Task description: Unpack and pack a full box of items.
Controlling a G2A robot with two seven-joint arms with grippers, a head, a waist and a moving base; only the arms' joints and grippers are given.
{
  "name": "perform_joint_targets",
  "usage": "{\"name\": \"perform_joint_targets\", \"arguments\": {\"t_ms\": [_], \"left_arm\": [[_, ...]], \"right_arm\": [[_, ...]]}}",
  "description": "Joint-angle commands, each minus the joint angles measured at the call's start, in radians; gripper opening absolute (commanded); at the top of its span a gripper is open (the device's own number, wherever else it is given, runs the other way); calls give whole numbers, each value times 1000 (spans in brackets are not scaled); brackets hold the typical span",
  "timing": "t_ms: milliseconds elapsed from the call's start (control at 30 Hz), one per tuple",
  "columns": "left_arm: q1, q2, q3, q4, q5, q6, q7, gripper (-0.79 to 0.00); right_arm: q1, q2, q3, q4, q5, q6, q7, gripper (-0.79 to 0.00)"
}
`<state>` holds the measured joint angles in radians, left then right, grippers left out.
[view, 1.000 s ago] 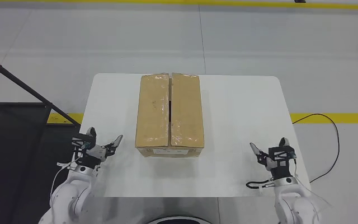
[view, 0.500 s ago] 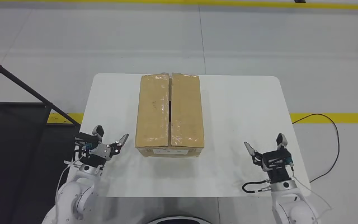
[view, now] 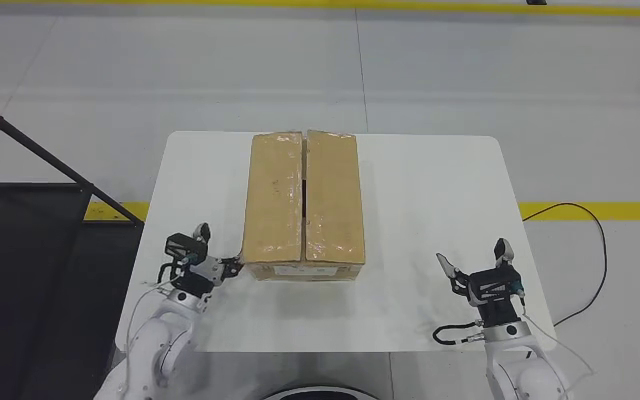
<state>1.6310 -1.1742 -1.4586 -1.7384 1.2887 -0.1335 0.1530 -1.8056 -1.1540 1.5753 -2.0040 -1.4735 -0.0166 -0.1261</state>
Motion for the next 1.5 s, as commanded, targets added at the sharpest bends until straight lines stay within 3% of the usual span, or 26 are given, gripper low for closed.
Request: {"name": "perform_joint_targets", "arguments": {"t_ms": [0,600,1467], "left_arm": [[-13,-3,17,9,-9,2,-5,0],[-11,-17,107,1,29,-17,36,0],[-58,-26,253,-37,128,-158,24,0]], "right_arm": [[0,0,0,0,0,0,0,0],[0,0,0,0,0,0,0,0],[0,0,0,0,0,0,0,0]]}}
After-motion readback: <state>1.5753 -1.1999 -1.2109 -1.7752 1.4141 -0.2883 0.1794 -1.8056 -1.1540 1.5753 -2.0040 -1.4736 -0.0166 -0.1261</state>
